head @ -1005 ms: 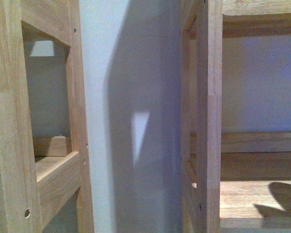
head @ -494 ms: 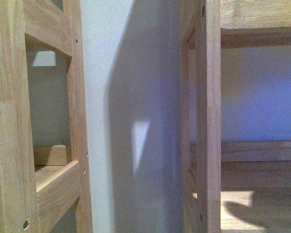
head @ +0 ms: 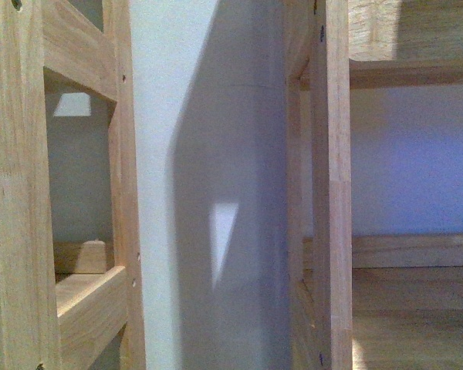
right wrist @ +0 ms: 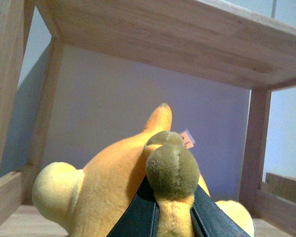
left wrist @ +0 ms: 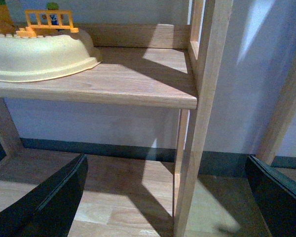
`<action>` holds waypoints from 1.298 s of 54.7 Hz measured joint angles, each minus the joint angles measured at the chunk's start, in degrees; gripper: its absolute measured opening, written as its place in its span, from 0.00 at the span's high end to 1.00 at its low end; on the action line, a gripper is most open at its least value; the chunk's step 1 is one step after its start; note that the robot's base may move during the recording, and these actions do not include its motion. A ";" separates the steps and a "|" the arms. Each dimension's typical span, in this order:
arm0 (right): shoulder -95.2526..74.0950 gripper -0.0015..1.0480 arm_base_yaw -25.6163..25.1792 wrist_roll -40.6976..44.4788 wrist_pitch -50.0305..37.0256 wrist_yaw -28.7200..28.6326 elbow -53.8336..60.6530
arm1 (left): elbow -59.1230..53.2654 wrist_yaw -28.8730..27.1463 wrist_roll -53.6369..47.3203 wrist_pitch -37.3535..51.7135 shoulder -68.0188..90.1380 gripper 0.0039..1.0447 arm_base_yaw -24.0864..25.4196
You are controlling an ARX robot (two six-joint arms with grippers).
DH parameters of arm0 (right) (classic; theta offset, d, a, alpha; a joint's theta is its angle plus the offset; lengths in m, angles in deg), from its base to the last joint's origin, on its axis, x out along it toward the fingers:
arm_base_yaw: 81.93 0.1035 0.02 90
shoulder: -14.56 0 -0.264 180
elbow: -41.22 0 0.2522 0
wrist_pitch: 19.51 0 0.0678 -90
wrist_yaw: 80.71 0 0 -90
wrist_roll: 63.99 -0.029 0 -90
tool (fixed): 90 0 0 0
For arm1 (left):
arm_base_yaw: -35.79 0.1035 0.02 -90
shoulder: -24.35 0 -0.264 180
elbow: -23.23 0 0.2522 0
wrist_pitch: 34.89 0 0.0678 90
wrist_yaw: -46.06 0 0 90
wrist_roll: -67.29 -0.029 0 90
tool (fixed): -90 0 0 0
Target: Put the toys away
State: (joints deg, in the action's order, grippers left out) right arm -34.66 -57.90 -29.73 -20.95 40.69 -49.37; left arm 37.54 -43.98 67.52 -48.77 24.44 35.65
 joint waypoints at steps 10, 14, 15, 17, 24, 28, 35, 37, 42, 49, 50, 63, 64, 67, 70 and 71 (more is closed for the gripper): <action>-2.10 0.92 -19.28 -13.51 11.80 -17.35 -8.02 | 0.02 0.00 0.00 0.00 0.00 0.06 0.00; -2.67 0.92 -28.72 -21.49 14.73 -25.40 -9.42 | 0.02 0.00 0.00 0.00 0.00 0.06 0.00; -2.80 0.92 -31.93 -24.02 15.06 -28.20 -9.62 | 0.02 0.00 0.00 0.00 0.00 0.06 0.00; -3.04 0.92 -36.74 -27.82 15.65 -32.48 -10.01 | 0.02 0.00 0.02 0.00 0.00 0.06 0.00; -4.15 0.92 -52.04 -40.02 15.19 -45.24 -10.08 | 0.02 0.00 0.00 0.00 0.00 0.06 0.00; -5.92 0.92 -53.31 -44.37 14.25 -44.57 -10.08 | 0.02 0.00 0.02 0.00 0.00 0.06 0.00; -10.34 0.92 -48.00 -45.38 12.46 -40.65 -10.56 | 0.02 0.00 0.00 0.00 0.00 0.06 0.00; -11.91 0.92 -46.36 -45.33 12.02 -39.76 -11.06 | 0.02 0.00 0.00 0.00 0.00 0.06 0.00; -16.04 0.92 -42.84 -45.11 11.61 -38.80 -12.57 | 0.02 0.00 0.00 0.00 0.00 0.06 0.00; -21.70 0.92 -38.60 -44.98 11.56 -37.57 -15.80 | 0.02 0.00 0.00 0.00 0.00 0.06 0.00; -22.67 0.92 -37.79 -44.96 11.56 -37.24 -16.59 | 0.02 0.00 0.00 0.00 0.00 0.06 0.00; -29.51 0.92 -28.17 -42.36 12.55 -33.59 -24.20 | 0.02 0.00 0.00 0.00 0.00 0.06 0.00; -29.88 0.92 -27.65 -42.32 12.66 -33.35 -24.61 | 0.02 0.00 0.00 0.00 0.00 0.06 0.00; -31.82 0.92 -25.03 -41.57 12.90 -32.06 -26.82 | 0.02 0.00 0.00 0.00 0.00 0.06 0.00; -33.88 0.92 -22.69 -40.98 13.29 -31.08 -29.07 | 0.02 0.00 0.00 0.00 0.00 0.06 0.00; -34.71 0.92 -21.88 -40.87 13.46 -30.84 -29.97 | 0.02 0.00 0.00 0.00 0.00 0.06 0.00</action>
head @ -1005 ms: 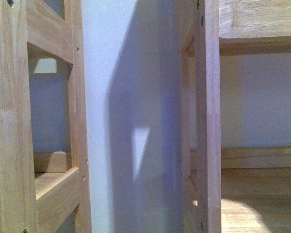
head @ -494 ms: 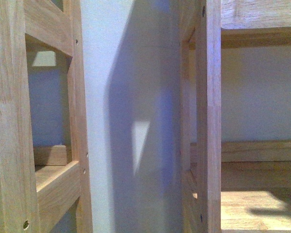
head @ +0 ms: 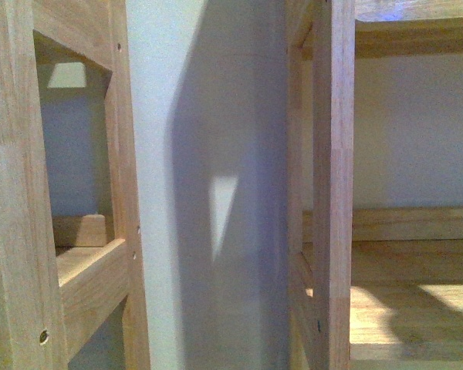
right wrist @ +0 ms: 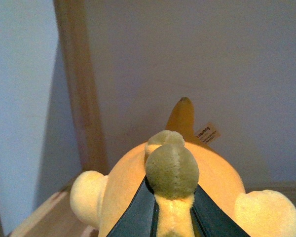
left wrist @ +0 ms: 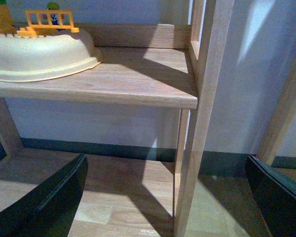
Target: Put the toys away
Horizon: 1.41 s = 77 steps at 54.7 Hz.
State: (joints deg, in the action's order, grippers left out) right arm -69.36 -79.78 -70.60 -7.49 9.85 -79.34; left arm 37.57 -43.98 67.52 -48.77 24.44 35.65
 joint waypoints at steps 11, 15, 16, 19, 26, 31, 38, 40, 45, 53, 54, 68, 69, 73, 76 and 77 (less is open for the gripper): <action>-5.79 0.92 4.61 0.35 0.33 1.95 -5.75 | 0.00 0.00 0.00 0.00 0.00 0.06 0.00; -6.82 0.92 5.57 0.42 0.26 2.64 -6.43 | 0.00 0.00 0.00 0.00 0.00 0.06 0.00; -7.13 0.92 5.95 0.44 0.11 2.86 -6.49 | 0.00 0.00 0.00 0.00 0.00 0.06 0.00; -7.56 0.92 6.64 0.44 -0.31 3.19 -6.47 | 0.00 0.00 0.00 0.00 0.00 0.06 0.00; -7.93 0.92 8.11 0.42 -1.81 4.00 -5.75 | 0.00 0.00 0.00 0.00 0.00 0.06 0.00; -7.78 0.92 8.98 0.39 -3.39 4.33 -4.22 | 0.00 0.00 0.00 0.00 0.00 0.06 0.00; -7.15 0.92 10.03 0.31 -5.33 4.37 -0.94 | -0.02 0.00 0.00 0.00 0.00 0.06 0.00; -6.95 0.92 10.23 0.09 -5.95 4.33 0.04 | 0.00 0.00 0.00 0.00 0.00 0.06 0.00; -6.16 0.92 10.51 -0.07 -7.15 4.35 2.19 | 0.00 0.00 0.00 0.00 0.00 0.06 0.00; -4.46 0.92 10.93 -0.07 -8.68 4.07 5.35 | 0.00 0.00 0.00 0.00 0.00 0.06 0.00; -4.24 0.92 11.04 -0.07 -8.83 4.00 5.79 | 0.00 0.00 0.00 0.00 0.00 0.06 0.00; -3.19 0.89 10.84 0.00 -8.22 3.34 7.06 | 0.00 0.00 0.00 0.00 0.00 0.06 0.00; -3.15 0.86 10.75 0.02 -8.02 3.37 6.99 | -0.02 0.00 0.00 0.00 0.00 0.06 0.00; -3.06 0.74 10.58 0.17 -7.61 3.28 6.73 | 0.00 -0.02 0.00 0.00 0.00 0.06 0.00; -3.04 0.67 10.43 0.33 -7.34 3.30 6.54 | 0.00 0.00 0.00 0.00 0.00 0.06 0.00; -3.04 0.66 10.40 0.42 -7.28 3.32 6.45 | 0.00 0.00 0.00 0.00 0.00 0.06 0.00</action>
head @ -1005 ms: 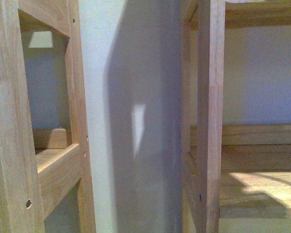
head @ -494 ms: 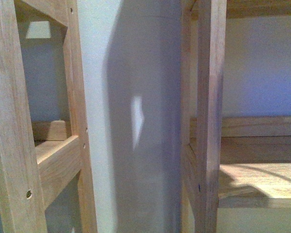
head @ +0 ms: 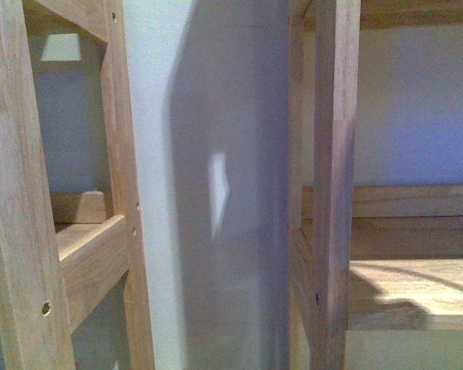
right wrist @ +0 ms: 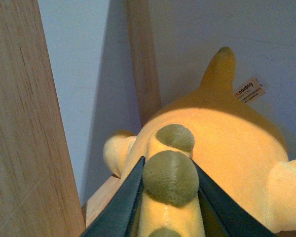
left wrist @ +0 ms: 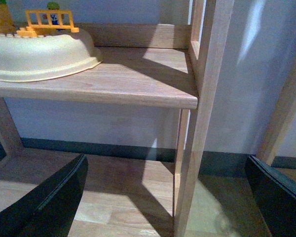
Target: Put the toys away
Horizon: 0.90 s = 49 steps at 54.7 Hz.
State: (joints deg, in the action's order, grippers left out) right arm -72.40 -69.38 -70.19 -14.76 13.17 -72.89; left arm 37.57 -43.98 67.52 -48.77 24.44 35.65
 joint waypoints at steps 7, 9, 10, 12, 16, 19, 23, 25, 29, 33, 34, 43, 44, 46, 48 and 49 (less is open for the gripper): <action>0.00 0.47 -0.09 1.01 0.68 0.63 -0.81 | 0.00 0.00 0.00 0.00 0.00 0.06 0.00; 0.02 0.42 -0.04 1.49 0.68 0.90 -0.92 | 0.00 0.00 0.00 0.00 0.00 0.06 0.00; 0.04 0.40 -0.02 1.73 0.68 0.98 -0.94 | 0.00 0.00 0.00 0.00 0.00 0.06 0.00; 0.15 0.36 0.15 2.58 0.59 1.42 -1.01 | 0.00 0.00 0.00 0.00 0.00 0.06 0.00; 0.55 0.26 0.72 4.44 0.26 2.43 -1.01 | 0.00 0.00 0.00 0.00 0.00 0.06 0.00; 1.05 0.20 1.25 5.95 -0.28 3.26 -0.94 | 0.00 0.00 0.02 0.00 0.00 0.06 0.00; 2.29 0.11 2.08 8.70 -1.20 4.79 -0.50 | 0.00 0.00 0.00 0.00 0.00 0.06 0.00; 3.23 0.06 2.54 9.86 -1.57 5.62 -0.15 | 0.00 0.00 0.00 0.00 0.00 0.06 0.00; 5.25 0.01 3.39 12.63 -2.60 7.41 0.44 | 0.00 -0.02 0.00 0.00 0.00 0.06 0.00; 7.50 0.02 4.20 14.25 -1.99 9.40 0.74 | 0.00 0.00 0.02 0.00 0.00 0.06 0.00; 7.87 0.02 4.33 14.82 -2.08 9.77 0.81 | 0.00 0.00 0.00 0.00 0.00 0.06 0.00; 12.81 0.02 5.51 18.23 -2.60 14.71 2.47 | 0.00 0.00 0.00 0.00 0.00 0.06 0.00; 13.60 0.02 5.66 18.71 -2.64 15.37 2.93 | 0.00 0.00 0.02 0.00 0.00 0.06 0.00; 14.95 0.02 5.79 19.19 -2.54 16.15 3.80 | 0.00 0.00 0.00 0.00 0.00 0.06 0.00; 16.37 0.02 5.92 19.61 -2.71 17.25 4.83 | 0.00 0.00 0.02 0.00 0.00 0.06 0.00; 16.85 0.02 5.99 19.89 -2.86 17.77 5.22 | 0.00 -0.02 0.00 0.00 0.00 0.06 0.00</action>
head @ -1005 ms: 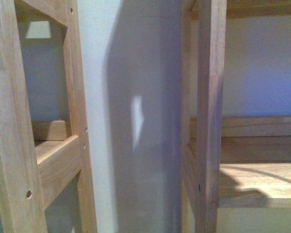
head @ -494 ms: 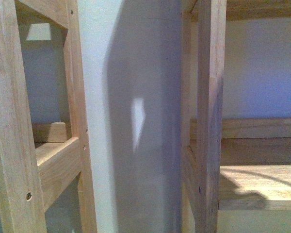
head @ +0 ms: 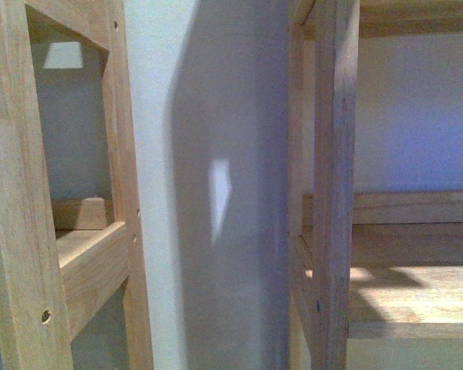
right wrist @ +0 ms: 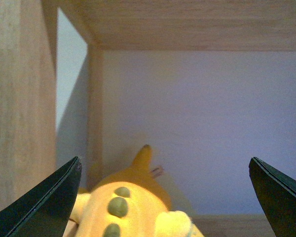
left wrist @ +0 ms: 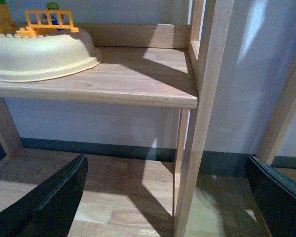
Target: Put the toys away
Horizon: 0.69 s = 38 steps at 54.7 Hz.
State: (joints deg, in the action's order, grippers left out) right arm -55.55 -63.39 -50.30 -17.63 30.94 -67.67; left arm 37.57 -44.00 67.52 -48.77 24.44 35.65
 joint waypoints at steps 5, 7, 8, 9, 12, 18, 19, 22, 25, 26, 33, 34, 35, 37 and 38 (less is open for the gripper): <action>4.35 0.02 0.48 1.81 -1.95 2.45 4.04 | 0.00 0.02 0.00 0.00 0.00 0.06 0.00; 6.14 0.02 0.63 2.32 -2.40 3.23 5.77 | -0.02 0.02 0.00 0.00 0.00 0.06 0.00; 7.39 0.02 0.63 2.69 -2.89 3.54 6.95 | 0.00 0.02 0.00 0.00 0.00 0.06 0.00; 8.02 0.02 0.63 2.78 -3.13 3.67 7.56 | 0.00 0.02 0.00 0.00 0.00 0.06 0.00; 11.26 0.02 0.11 2.82 -3.37 3.89 10.51 | 0.00 0.02 0.00 0.00 0.00 0.06 0.00; 18.10 0.02 -3.56 0.50 -0.33 3.28 15.96 | 0.00 0.02 0.00 0.00 0.00 0.06 0.00; 19.47 0.02 -4.70 -0.33 0.48 2.86 16.98 | 0.00 0.02 0.00 0.00 0.00 0.06 0.00; 21.92 0.02 -7.37 -2.27 2.10 1.55 18.95 | 0.00 0.02 0.02 0.00 0.00 0.06 0.00; 24.41 0.02 -11.50 -5.09 2.73 -0.42 21.20 | 0.00 0.02 0.00 0.00 0.00 0.06 0.00; 25.20 0.02 -13.33 -5.97 2.75 -1.36 21.99 | 0.00 0.02 0.00 0.00 0.00 0.06 0.00; 28.30 0.02 -22.47 -12.17 4.07 -5.86 26.21 | -0.02 0.02 0.00 0.00 0.00 0.06 0.00; 28.81 0.02 -23.98 -13.07 3.87 -6.45 27.28 | 0.00 0.02 0.00 0.00 0.00 0.06 0.00; 29.03 0.02 -24.70 -13.77 3.80 -6.80 27.85 | 0.00 0.02 0.02 0.00 0.00 0.06 0.00; 29.70 0.02 -26.69 -15.12 3.87 -7.98 29.55 | 0.00 0.02 0.00 0.00 0.00 0.06 0.00; 30.25 0.02 -27.96 -16.09 4.13 -8.96 30.77 | 0.00 0.02 0.00 0.00 0.00 0.06 0.00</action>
State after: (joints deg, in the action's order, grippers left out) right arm -25.30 -91.34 -66.38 -13.50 21.98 -36.89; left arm 37.57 -43.98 67.52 -48.77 24.44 35.65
